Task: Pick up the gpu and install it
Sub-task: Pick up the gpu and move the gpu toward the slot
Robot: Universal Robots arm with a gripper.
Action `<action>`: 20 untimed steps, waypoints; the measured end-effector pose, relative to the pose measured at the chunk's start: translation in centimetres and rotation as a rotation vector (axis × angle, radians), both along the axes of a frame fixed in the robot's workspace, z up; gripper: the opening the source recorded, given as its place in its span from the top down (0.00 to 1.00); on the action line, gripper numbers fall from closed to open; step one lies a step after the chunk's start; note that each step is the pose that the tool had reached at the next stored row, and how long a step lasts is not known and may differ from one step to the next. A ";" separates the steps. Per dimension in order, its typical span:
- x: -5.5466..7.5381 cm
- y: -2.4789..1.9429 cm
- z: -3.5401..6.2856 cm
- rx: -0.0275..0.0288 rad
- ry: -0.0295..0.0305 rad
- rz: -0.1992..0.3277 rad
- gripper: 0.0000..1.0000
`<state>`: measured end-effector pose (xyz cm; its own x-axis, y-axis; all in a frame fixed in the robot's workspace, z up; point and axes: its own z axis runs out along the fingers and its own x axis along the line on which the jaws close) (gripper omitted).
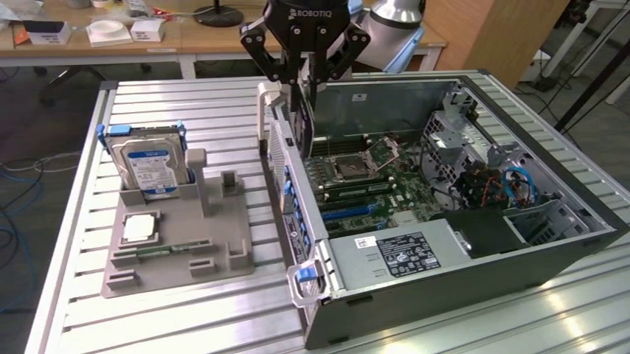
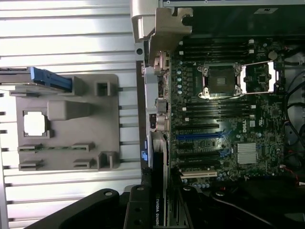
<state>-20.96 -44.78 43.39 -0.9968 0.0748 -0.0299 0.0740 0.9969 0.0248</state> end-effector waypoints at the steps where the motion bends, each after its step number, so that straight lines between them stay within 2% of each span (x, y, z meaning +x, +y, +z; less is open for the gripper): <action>1: 0.1 0.00 0.00 0.0000 0.0001 0.000 0.74; 13: 1.2 0.00 0.00 -0.0001 0.0000 0.000 0.74; 20: 2.2 0.00 -0.01 0.0000 0.0000 0.000 0.74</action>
